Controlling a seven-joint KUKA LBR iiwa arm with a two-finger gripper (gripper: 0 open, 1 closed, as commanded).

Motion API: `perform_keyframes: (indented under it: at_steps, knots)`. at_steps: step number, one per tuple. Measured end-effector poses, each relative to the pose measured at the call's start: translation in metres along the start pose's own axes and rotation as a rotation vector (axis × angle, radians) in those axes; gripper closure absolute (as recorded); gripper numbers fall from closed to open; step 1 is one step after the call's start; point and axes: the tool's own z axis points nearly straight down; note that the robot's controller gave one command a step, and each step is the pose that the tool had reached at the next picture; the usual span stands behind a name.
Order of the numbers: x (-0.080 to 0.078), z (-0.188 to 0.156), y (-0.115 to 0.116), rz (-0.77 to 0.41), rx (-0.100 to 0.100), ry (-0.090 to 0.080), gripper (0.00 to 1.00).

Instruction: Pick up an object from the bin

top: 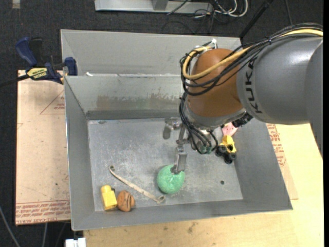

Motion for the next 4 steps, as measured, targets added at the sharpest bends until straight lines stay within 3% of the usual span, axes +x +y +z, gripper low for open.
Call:
perform_keyframes:
  at_steps: [1, 2, 3, 4]
  knots:
    - [-0.002, -0.004, 0.0, 0.001, -0.001, -0.007, 0.0]
    - [0.007, 0.01, 0.002, -0.043, 0.0, -0.016, 0.0]
    - [0.057, 0.072, -0.003, -0.218, 0.0, -0.011, 0.0]
    - [0.057, 0.072, -0.002, -0.248, 0.0, -0.008, 1.0]
